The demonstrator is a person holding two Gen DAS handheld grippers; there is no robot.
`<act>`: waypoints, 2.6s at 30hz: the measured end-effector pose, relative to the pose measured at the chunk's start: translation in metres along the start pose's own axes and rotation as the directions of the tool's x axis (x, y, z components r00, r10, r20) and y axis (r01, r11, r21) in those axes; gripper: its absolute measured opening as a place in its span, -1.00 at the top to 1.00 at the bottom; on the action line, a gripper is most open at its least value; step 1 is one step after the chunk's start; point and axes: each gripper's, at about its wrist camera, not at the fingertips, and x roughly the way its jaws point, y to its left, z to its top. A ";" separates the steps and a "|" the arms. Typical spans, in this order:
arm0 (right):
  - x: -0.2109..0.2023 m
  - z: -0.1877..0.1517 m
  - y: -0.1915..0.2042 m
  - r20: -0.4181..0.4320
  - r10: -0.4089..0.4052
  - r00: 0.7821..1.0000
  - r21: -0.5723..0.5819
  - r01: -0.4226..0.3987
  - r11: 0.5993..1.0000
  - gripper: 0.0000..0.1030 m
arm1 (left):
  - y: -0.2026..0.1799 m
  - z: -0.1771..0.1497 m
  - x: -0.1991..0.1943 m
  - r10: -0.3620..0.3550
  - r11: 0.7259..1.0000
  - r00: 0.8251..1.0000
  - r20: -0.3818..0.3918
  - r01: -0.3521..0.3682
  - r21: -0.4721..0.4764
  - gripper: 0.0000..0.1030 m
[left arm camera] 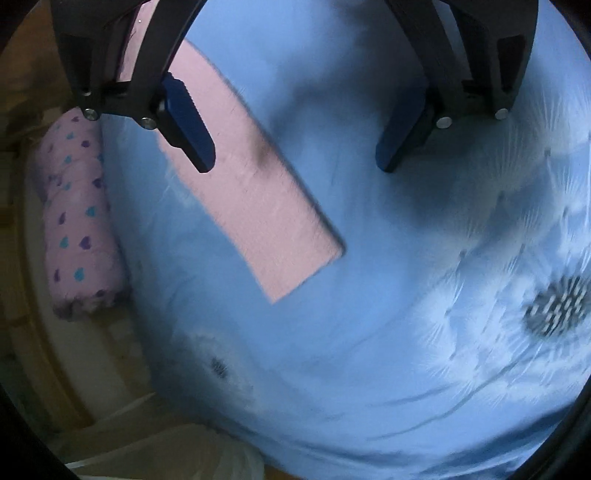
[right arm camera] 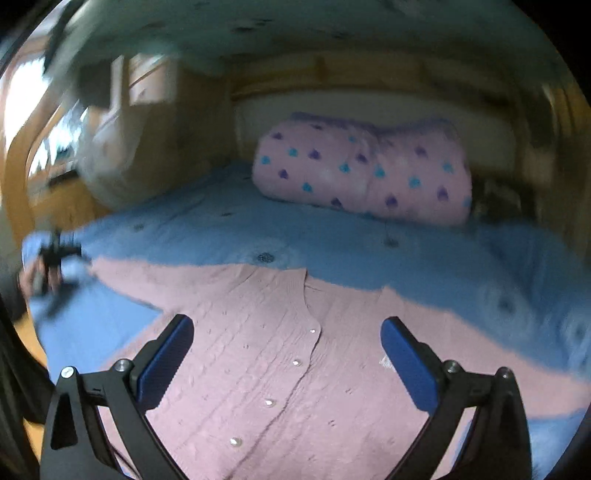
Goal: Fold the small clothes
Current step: 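Reach the left tool to the cardigan sleeve cuff and grasp it, then lift the cuff with the left tool and fold the sleeve across the body, release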
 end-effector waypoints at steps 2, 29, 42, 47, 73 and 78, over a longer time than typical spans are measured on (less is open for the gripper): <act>0.000 -0.002 0.015 -0.004 0.013 1.000 -0.064 -0.013 0.998 -1.00 | 0.000 0.001 0.001 0.002 1.000 1.000 0.012 -0.002 -0.001 -0.33; 0.009 -0.025 -0.078 -0.068 0.076 0.995 0.382 -0.045 0.923 -1.00 | -0.042 0.034 0.006 -0.024 0.998 0.997 0.068 0.028 -0.059 0.92; 0.005 0.001 -0.227 -0.107 -0.197 0.975 0.562 0.222 0.797 -1.00 | -0.318 -0.141 -0.032 -0.373 0.849 0.927 0.024 0.331 0.413 0.92; -0.016 -0.017 -0.271 -0.092 -0.217 0.972 0.743 0.212 0.635 -1.00 | -0.394 -0.251 0.002 -0.392 0.740 0.917 -0.070 0.360 0.568 0.92; -0.071 -0.014 -0.285 -0.137 -0.361 0.923 0.581 0.370 0.725 -1.00 | -0.456 -0.502 0.079 -0.295 0.523 0.901 -0.318 0.431 0.735 0.92; -0.066 -0.018 -0.287 -0.130 -0.317 0.940 0.631 0.325 0.704 -1.00 | -0.454 -0.517 0.083 -0.265 0.475 0.907 -0.328 0.419 0.774 0.92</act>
